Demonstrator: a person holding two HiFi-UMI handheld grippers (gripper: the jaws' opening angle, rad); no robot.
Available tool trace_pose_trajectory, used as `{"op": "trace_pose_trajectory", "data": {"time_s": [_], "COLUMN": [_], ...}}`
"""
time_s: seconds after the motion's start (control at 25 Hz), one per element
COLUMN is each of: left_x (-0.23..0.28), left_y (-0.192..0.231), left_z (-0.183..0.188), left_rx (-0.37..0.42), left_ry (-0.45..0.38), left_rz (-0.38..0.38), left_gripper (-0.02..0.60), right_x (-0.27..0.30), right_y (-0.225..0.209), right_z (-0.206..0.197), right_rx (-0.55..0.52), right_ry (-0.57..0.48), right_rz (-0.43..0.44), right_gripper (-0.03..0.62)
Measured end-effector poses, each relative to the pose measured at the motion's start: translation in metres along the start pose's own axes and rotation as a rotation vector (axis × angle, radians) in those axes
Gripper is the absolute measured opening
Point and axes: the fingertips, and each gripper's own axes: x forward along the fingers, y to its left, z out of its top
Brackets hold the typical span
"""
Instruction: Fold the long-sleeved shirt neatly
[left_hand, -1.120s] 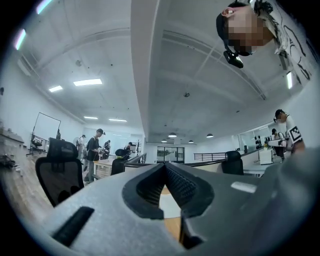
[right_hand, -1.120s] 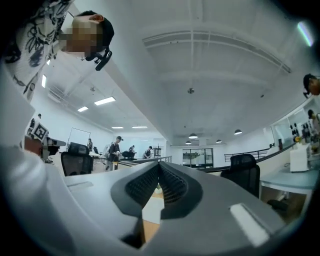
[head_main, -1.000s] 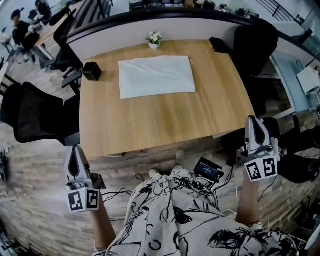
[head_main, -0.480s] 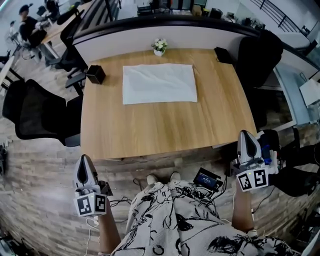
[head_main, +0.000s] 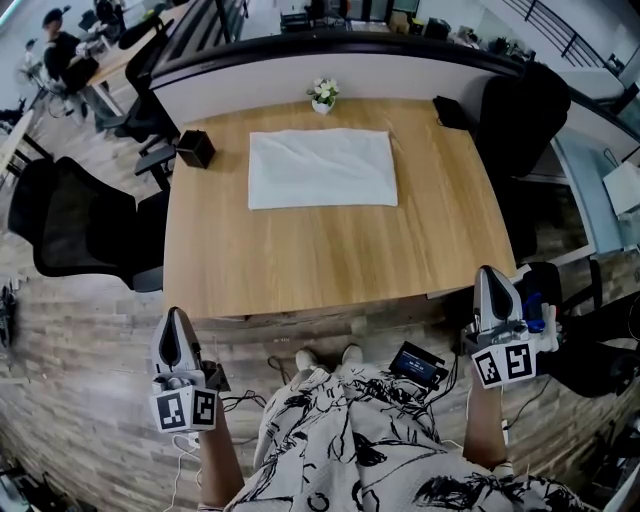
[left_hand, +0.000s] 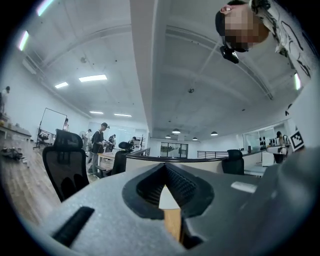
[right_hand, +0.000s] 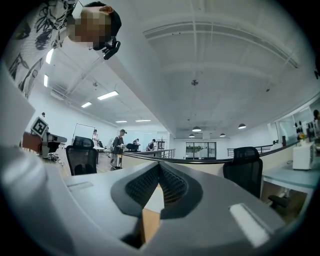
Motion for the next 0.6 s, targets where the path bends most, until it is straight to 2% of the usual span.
{"op": "trace_pose_trajectory", "data": {"time_s": [0.2, 0.6], "left_x": [-0.002, -0.007], "left_y": [-0.003, -0.001], "left_z": [0.000, -0.002], "left_rx": [0.016, 0.008], "left_ry": [0.005, 0.016], "left_rz": [-0.001, 0.003], "left_gripper": [0.003, 0.003], "right_x": [-0.001, 0.006], "right_y": [-0.009, 0.004], "right_z": [-0.003, -0.002], "right_rx": [0.035, 0.023], "right_ry": [-0.001, 0.008], "right_rz": [-0.030, 0.003], "right_gripper": [0.011, 0.011]}}
